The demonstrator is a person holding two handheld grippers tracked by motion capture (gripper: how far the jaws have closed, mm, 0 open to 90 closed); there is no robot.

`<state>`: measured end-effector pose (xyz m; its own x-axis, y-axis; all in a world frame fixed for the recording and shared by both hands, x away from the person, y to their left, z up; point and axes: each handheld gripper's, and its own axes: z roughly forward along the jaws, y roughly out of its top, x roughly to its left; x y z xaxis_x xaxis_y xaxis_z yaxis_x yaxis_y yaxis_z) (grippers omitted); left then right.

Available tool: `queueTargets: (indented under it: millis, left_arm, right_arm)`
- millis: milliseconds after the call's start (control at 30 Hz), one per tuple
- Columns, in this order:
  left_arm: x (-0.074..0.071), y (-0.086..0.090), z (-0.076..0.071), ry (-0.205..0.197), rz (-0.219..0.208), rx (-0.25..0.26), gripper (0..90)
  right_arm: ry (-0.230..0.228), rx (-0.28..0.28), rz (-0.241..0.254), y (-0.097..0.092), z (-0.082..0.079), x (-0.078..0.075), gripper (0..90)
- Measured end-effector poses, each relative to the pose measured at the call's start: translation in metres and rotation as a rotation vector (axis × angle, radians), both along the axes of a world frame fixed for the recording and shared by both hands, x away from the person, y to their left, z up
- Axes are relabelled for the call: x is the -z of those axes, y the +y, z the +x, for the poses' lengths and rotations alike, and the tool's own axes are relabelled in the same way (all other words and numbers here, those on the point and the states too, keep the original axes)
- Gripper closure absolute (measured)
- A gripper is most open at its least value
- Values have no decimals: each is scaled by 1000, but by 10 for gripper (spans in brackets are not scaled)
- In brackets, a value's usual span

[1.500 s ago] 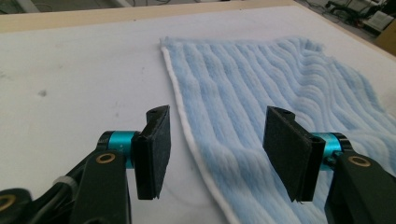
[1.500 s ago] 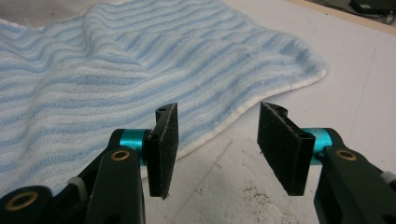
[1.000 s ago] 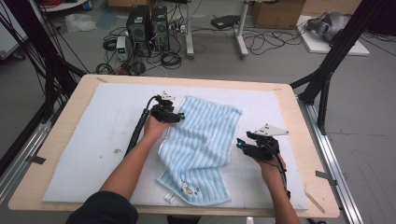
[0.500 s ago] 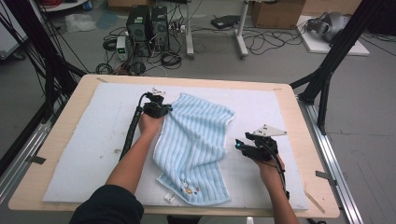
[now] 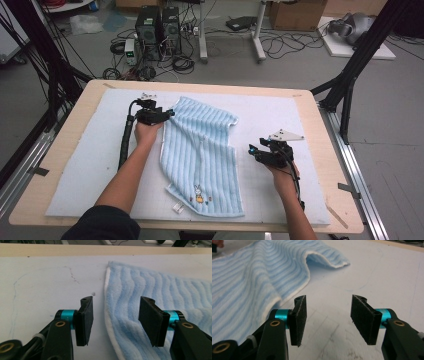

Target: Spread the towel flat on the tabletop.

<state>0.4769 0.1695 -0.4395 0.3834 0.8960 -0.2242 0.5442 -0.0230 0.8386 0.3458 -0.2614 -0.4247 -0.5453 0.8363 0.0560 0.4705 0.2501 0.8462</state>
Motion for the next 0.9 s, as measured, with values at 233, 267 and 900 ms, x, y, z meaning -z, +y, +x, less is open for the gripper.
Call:
queueTargets:
  millis: [233, 267, 900]
  left_arm:
    - [1, 7, -22, -2, -10, 61, 435]
    - [1, 8, -26, -11, -11, 63, 439]
    - [4, 11, -51, 8, -27, 123, 437]
  right_arm:
    - [61, -17, 62, 26, 38, 4, 536]
    - [72, -32, 52, 34, 43, 6, 537]
    - [45, 165, -264, 57, 120, 14, 872]
